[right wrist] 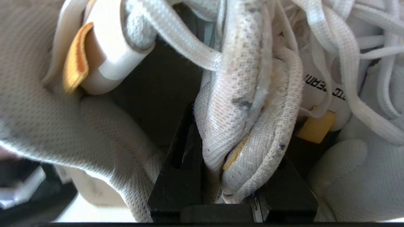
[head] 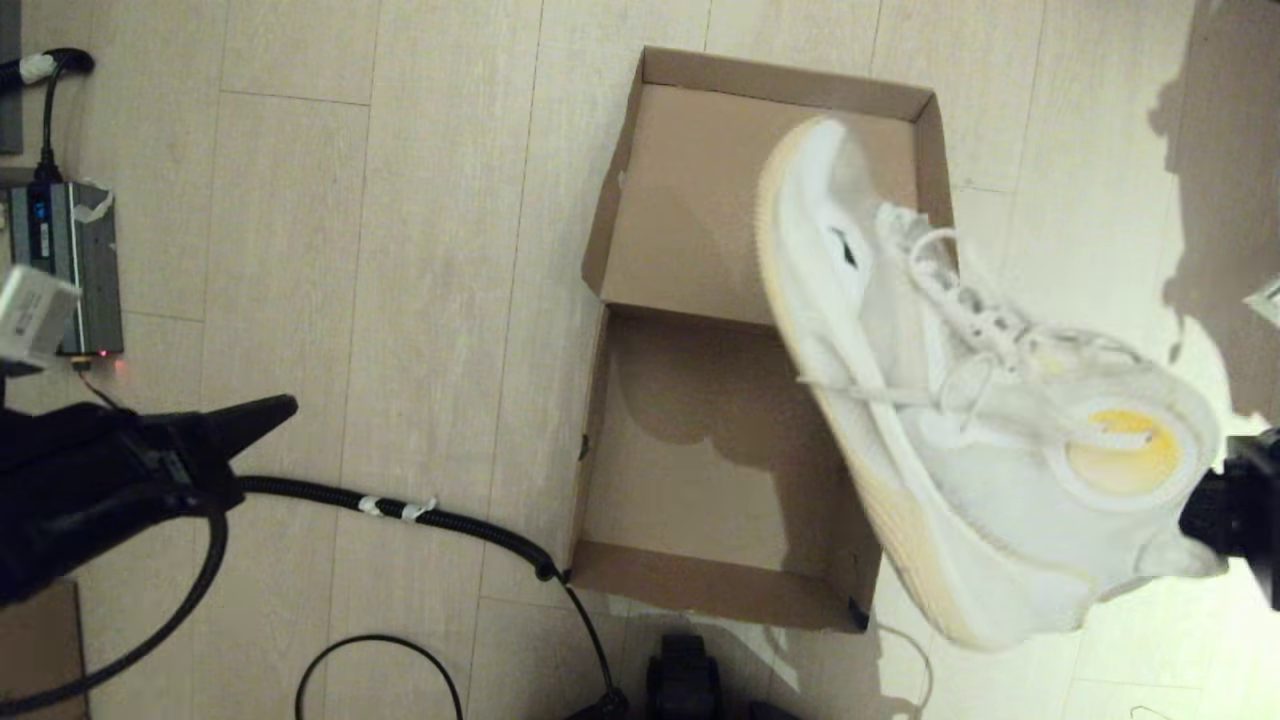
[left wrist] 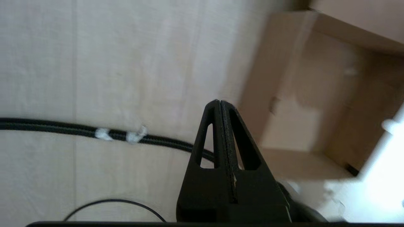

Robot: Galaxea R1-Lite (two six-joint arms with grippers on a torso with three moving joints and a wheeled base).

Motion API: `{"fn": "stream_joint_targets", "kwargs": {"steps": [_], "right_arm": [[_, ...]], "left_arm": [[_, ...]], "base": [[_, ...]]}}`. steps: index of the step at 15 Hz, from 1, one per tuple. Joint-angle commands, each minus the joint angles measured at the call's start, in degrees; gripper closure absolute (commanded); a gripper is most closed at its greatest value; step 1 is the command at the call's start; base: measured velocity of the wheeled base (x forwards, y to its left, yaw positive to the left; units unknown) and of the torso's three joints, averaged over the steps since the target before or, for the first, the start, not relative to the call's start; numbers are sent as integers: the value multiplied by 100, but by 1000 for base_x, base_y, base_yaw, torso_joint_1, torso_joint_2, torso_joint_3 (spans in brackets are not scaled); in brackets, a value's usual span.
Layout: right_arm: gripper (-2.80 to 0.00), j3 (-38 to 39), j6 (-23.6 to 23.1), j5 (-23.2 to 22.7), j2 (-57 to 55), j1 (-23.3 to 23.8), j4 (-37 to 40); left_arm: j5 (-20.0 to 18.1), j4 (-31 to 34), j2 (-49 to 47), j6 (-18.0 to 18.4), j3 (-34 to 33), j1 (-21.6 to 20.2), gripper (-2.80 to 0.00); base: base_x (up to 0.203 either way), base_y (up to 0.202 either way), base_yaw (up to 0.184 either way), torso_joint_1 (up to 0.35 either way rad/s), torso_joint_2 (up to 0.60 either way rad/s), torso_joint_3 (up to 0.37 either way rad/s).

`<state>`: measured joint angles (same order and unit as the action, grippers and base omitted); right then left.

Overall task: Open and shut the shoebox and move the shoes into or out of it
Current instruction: Put the shoes into the shoe box

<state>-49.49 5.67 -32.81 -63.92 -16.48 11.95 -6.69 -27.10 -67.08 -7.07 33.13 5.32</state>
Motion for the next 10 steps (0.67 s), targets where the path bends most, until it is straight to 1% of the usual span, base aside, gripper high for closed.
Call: {"fn": "stream_joint_targets", "kwargs": {"steps": [1, 2, 3, 4, 5, 7, 8, 9, 10], "right_arm": [[0, 311, -6, 149, -292, -416, -104], [0, 565, -43, 401, -388, -521, -335], [0, 849, -123, 549, -492, -604, -695], [0, 1130, -173, 677, -582, -715, -1220], [0, 1395, -198, 903, -715, -870, -1836], [0, 1843, -190, 1578, -1230, -1137, -3093], [0, 2074, -186, 1834, -1490, -1247, -3732], [0, 2252, -182, 2063, -1719, -1354, -4224], [0, 2316, -183, 2269, -1886, -1418, -4445]], "left_arm": [[135, -145, -691, -6, 172, -4, 0], [166, -221, -758, -5, 183, -4, 0], [168, -226, -799, -13, 185, -4, 0], [175, -235, -840, -14, 185, -4, 0], [194, -236, -867, -17, 198, -4, 0], [238, -295, -957, -23, 292, -4, 0], [238, -330, -991, -22, 340, -4, 0], [247, -340, -994, -22, 352, -4, 0], [239, -340, -991, -22, 343, -4, 0]], "base": [[0, 0, 0, 0, 0, 0], [0, 0, 0, 0, 0, 0], [0, 0, 0, 0, 0, 0], [0, 0, 0, 0, 0, 0], [0, 0, 0, 0, 0, 0], [0, 0, 0, 0, 0, 0], [0, 0, 0, 0, 0, 0], [0, 0, 0, 0, 0, 0], [0, 0, 0, 0, 0, 0]]}}
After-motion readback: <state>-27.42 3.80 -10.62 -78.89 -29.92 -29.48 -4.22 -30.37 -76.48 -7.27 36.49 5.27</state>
